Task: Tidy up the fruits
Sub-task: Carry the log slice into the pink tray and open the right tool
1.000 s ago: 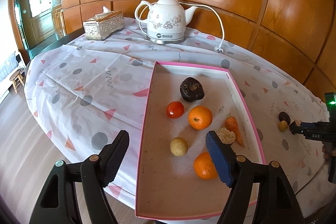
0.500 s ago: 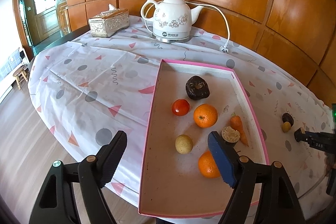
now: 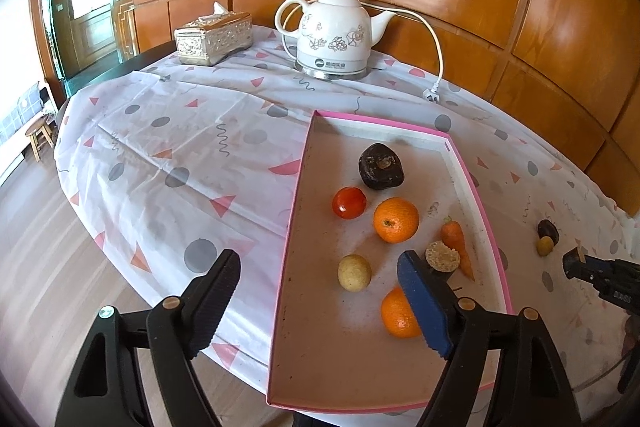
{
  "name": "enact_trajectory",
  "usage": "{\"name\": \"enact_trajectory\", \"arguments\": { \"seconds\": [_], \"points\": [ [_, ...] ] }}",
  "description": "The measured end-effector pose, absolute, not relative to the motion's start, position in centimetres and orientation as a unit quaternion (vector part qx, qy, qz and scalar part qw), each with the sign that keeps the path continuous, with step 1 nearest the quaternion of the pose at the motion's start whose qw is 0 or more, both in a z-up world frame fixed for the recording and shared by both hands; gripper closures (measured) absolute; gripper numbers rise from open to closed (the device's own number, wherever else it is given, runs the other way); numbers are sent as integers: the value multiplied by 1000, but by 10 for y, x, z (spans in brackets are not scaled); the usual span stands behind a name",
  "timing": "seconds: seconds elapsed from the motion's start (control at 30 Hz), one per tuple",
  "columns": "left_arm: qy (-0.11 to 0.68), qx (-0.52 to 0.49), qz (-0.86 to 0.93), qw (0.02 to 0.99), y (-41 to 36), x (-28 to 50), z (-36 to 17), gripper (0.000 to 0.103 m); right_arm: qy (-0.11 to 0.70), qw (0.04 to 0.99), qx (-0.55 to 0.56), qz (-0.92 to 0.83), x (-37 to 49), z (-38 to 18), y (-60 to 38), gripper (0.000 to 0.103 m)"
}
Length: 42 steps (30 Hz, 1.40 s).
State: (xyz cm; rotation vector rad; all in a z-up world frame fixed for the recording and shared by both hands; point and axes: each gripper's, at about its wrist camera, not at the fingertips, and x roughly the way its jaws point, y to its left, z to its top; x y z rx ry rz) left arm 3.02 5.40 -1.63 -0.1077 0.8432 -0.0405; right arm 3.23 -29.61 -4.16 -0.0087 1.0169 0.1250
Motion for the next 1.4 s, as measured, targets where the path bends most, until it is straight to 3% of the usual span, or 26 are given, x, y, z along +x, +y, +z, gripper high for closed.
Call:
{"name": "enact_trajectory", "arguments": {
  "seconds": [1.4],
  "points": [
    [413,-105,37,904,98,40,-25,22,451,870,-21,197,77,-16,-152,68]
  ]
}}
